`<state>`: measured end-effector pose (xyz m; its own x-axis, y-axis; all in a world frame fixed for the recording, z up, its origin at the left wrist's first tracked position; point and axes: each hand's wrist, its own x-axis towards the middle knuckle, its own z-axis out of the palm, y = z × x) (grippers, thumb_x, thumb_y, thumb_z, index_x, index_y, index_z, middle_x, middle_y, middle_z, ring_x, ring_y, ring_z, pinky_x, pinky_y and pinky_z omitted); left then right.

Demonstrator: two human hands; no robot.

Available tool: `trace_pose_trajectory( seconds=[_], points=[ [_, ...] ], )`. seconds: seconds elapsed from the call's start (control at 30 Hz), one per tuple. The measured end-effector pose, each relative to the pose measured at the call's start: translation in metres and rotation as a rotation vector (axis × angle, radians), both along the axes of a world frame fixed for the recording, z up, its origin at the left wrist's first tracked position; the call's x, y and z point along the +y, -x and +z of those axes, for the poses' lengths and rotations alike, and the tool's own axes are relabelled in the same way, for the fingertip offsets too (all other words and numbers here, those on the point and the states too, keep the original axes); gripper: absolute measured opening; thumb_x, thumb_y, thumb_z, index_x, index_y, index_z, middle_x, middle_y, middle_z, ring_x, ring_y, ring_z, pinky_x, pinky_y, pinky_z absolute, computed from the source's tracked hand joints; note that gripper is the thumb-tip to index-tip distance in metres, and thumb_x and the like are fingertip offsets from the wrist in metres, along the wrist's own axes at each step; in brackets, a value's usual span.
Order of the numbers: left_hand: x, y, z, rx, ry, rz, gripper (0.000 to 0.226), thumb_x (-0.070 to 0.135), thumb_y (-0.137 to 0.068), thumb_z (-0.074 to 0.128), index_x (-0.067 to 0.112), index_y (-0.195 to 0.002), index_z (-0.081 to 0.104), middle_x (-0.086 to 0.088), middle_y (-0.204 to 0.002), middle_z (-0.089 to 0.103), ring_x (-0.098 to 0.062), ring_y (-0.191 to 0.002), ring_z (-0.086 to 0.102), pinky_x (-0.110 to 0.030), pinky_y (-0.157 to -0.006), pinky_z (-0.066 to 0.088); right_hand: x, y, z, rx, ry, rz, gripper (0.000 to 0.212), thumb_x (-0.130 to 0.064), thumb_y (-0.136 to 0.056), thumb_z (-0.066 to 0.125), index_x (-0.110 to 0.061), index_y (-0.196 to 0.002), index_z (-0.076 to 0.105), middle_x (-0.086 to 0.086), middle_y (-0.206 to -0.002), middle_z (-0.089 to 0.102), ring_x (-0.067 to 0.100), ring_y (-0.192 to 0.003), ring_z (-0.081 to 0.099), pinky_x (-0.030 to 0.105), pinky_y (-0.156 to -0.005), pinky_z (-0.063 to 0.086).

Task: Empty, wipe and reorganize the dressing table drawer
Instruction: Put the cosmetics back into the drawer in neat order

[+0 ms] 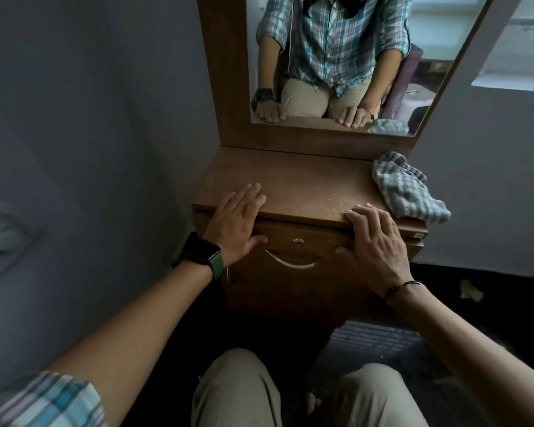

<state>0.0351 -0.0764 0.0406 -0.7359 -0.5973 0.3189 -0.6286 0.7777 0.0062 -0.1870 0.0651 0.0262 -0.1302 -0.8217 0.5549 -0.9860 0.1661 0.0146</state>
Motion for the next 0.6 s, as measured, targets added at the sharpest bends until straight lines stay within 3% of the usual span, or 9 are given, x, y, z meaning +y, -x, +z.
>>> trace_pose_trajectory(
  seconds=[0.1, 0.17, 0.27, 0.4, 0.5, 0.6],
  points=[
    [0.006, 0.01, -0.004, -0.001, -0.01, 0.122, 0.075, 0.029, -0.082, 0.067, 0.001, -0.141, 0.031, -0.018, -0.153, 0.024, -0.031, -0.144, 0.021, -0.039, -0.118, 0.012, -0.007, -0.001, -0.003, 0.023, 0.074, -0.036, 0.071, -0.021, -0.049, 0.086, -0.009, -0.105, 0.043, 0.018, -0.103, 0.062, 0.028, -0.102, 0.036, 0.037, -0.093, 0.028],
    [0.008, 0.014, -0.005, -0.037, 0.057, 0.174, 0.073, 0.023, -0.074, 0.076, -0.002, -0.134, 0.042, -0.022, -0.144, 0.041, -0.035, -0.135, 0.039, -0.041, -0.113, 0.027, -0.011, -0.002, -0.005, 0.035, 0.097, -0.07, 0.065, -0.018, -0.051, 0.085, -0.01, -0.1, 0.043, 0.018, -0.097, 0.062, 0.028, -0.096, 0.036, 0.037, -0.089, 0.028],
    [0.006, 0.019, -0.009, -0.053, 0.157, 0.202, 0.071, 0.022, -0.056, 0.087, -0.003, -0.116, 0.06, -0.023, -0.119, 0.064, -0.035, -0.111, 0.062, -0.045, -0.093, 0.049, -0.018, -0.003, -0.008, 0.085, 0.117, -0.121, 0.054, -0.014, -0.057, 0.082, -0.009, -0.095, 0.043, 0.018, -0.09, 0.06, 0.029, -0.089, 0.035, 0.037, -0.085, 0.029],
    [0.005, 0.019, -0.01, -0.014, 0.2, 0.184, 0.066, 0.023, -0.059, 0.085, -0.003, -0.115, 0.061, -0.022, -0.116, 0.066, -0.034, -0.108, 0.064, -0.045, -0.09, 0.051, -0.02, -0.001, -0.011, 0.089, 0.144, -0.101, 0.044, -0.014, -0.063, 0.074, -0.008, -0.095, 0.044, 0.019, -0.091, 0.059, 0.031, -0.088, 0.035, 0.039, -0.086, 0.029],
    [0.003, 0.019, -0.015, 0.039, 0.228, 0.17, 0.061, 0.019, -0.062, 0.081, -0.003, -0.116, 0.061, -0.022, -0.116, 0.066, -0.034, -0.108, 0.064, -0.046, -0.091, 0.051, -0.02, -0.001, -0.012, 0.103, 0.191, -0.073, 0.028, -0.022, -0.073, 0.052, -0.01, -0.097, 0.043, 0.012, -0.101, 0.046, 0.03, -0.09, 0.036, 0.039, -0.087, 0.03],
    [0.0, 0.021, -0.021, 0.125, 0.297, 0.142, 0.046, 0.016, -0.076, 0.063, -0.002, -0.118, 0.058, -0.021, -0.118, 0.066, -0.033, -0.11, 0.063, -0.045, -0.095, 0.049, -0.02, -0.001, -0.013, 0.086, 0.221, -0.048, 0.027, -0.027, -0.076, 0.044, -0.011, -0.097, 0.043, 0.007, -0.102, 0.037, 0.03, -0.092, 0.037, 0.039, -0.088, 0.03]
  ],
)
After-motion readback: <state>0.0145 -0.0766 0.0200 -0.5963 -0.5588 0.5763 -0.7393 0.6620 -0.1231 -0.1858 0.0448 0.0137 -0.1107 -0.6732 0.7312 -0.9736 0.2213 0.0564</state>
